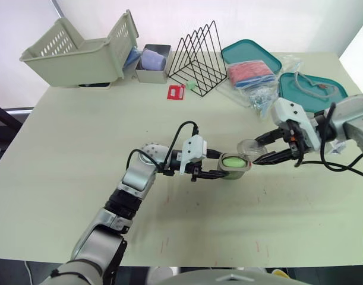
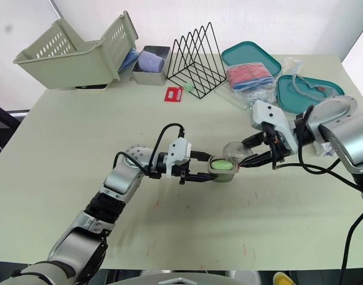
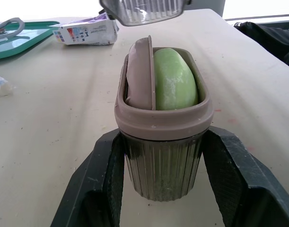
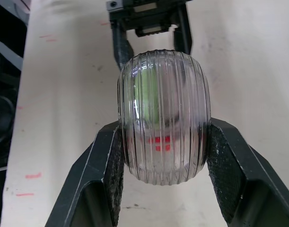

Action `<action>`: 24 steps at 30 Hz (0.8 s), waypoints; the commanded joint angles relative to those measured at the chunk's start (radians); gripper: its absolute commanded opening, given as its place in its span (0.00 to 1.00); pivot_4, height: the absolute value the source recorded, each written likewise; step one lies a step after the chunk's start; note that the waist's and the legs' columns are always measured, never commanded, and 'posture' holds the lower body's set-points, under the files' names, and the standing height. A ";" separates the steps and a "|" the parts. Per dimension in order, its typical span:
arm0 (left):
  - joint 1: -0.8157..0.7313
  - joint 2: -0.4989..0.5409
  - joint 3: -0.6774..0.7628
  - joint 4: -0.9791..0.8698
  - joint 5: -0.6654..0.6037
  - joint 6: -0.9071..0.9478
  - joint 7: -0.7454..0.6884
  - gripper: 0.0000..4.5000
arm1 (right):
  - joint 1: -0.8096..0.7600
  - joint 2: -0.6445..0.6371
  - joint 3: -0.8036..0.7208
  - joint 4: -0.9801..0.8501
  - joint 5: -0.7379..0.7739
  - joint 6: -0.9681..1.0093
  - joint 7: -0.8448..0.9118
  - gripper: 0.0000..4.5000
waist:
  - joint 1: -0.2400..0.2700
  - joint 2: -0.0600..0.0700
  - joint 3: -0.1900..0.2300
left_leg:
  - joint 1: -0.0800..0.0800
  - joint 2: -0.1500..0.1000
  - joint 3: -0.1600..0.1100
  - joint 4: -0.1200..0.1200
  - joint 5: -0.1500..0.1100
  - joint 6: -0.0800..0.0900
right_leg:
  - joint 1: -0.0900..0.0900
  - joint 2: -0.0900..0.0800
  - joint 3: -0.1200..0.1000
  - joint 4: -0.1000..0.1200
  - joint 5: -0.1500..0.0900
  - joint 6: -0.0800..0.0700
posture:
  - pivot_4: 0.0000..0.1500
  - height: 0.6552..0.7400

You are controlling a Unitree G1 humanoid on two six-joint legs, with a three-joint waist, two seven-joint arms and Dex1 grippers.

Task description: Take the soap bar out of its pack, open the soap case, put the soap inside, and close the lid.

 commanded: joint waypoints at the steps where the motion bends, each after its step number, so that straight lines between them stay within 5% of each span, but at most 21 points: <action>1: -0.001 0.003 -0.002 -0.008 0.015 -0.005 0.013 0.43 | 0.000 0.015 -0.039 -0.038 0.018 -0.004 -0.023 0.42 | 0.000 0.000 0.000 | 0.000 0.000 0.000 0.000 0.000 0.000 | 0.000 0.000 0.000 0.000 0.000 0.000 | 1.00 1.00; 24: -0.001 -0.003 -0.007 -0.013 0.024 -0.008 0.020 0.43 | 0.054 0.065 0.007 -0.058 -0.023 -0.083 -0.081 0.42 | 0.000 0.000 0.000 | 0.000 0.000 0.000 0.000 0.000 0.000 | 0.000 0.000 0.000 0.000 0.000 0.000 | 1.00 1.00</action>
